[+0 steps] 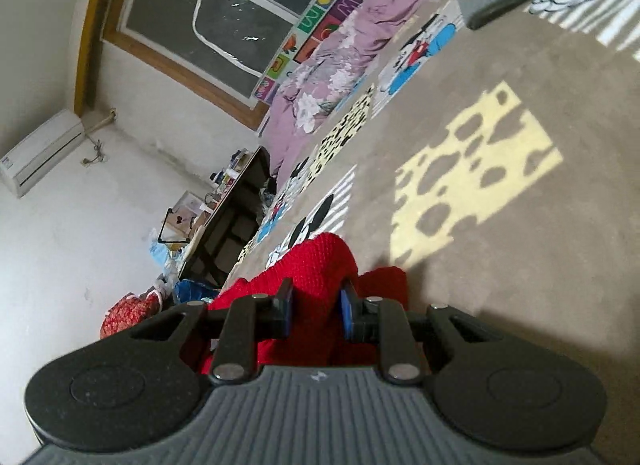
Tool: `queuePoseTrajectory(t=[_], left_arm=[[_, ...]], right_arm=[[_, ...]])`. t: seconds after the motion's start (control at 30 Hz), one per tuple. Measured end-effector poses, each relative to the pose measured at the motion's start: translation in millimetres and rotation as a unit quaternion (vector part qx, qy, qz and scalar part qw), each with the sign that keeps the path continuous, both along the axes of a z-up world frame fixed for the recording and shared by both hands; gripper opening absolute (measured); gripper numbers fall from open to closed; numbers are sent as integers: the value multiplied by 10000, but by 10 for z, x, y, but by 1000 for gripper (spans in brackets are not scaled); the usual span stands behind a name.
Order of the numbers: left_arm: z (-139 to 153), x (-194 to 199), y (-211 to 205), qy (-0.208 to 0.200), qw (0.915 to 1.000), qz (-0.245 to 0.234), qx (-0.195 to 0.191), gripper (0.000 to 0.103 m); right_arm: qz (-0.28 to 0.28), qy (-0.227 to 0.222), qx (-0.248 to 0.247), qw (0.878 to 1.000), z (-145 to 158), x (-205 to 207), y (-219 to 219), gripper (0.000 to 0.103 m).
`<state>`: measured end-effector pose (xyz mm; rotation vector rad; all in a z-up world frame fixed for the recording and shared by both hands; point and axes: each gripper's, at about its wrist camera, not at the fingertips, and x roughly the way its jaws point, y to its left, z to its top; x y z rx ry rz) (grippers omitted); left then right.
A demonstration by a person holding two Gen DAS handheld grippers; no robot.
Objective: Fold clothes
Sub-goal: 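Lower the folded sweater onto the blanket with both tools, then grasp the folded sweater sides with both tools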
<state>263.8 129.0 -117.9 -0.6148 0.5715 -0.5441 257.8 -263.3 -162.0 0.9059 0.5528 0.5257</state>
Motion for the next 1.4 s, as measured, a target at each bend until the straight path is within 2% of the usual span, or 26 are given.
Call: queuePoseTrajectory(t=[0.13,0.2,0.23,0.3,0.33,0.4,0.57,0.7,0.77,0.83,0.87,0.93,1.0,1.1,1.27,1.4], left_arm=[[-61,27,-7,177,9998,58,36,27],[-75,36,-26,232,9997,80,83,34],[-76,38,-28,248,9996,87,94,36],[-75,41,-29,275,9995,97,104,42],[-64,37,-25,273,9995,107,99,43],[9,-14,-19,199,9994,184,232,53],[227,-178,15,-92,9963,492,694,56],[475,-402,-21,-798,9834,822,1406,56],[450,-415,-105,-966,9800,660,1611,56],[411,-418,-195,-1112,9762,470,1801,56],[392,-419,-239,-1184,9740,375,1896,56],[354,-422,-329,-1328,9688,185,2083,56],[315,-424,-419,-1471,9628,-5,2268,56],[258,-428,-553,-1683,9519,-291,2542,56],[143,-320,-514,-1376,9612,-349,2367,56],[71,-307,-539,-1179,9640,-395,2350,57]], right_arm=[[-125,117,-65,9998,-56,9,-5,37],[-189,167,-80,9997,-65,5,-14,41],[-227,184,-110,9995,-62,1,-14,47],[-304,214,-179,9991,-52,-9,-14,47],[-349,205,-258,9988,-25,-27,-10,51],[-430,152,-411,9981,41,-76,-7,52],[-626,-187,-1077,9920,278,-272,-7,52],[-637,-770,-1716,9801,477,-484,29,52],[-443,-1192,-2058,9703,579,-591,115,52],[-169,-1629,-2511,9540,670,-657,274,52],[-47,-1767,-2646,9480,693,-659,339,56],[150,-1914,-2817,9401,703,-631,443,63],[306,-1959,-2913,9358,684,-578,523,66],[421,-1819,-2926,9378,591,-460,549,67],[553,-1597,-2709,9476,465,-364,529,72],[598,-1389,-2482,9568,335,-313,505,73]])
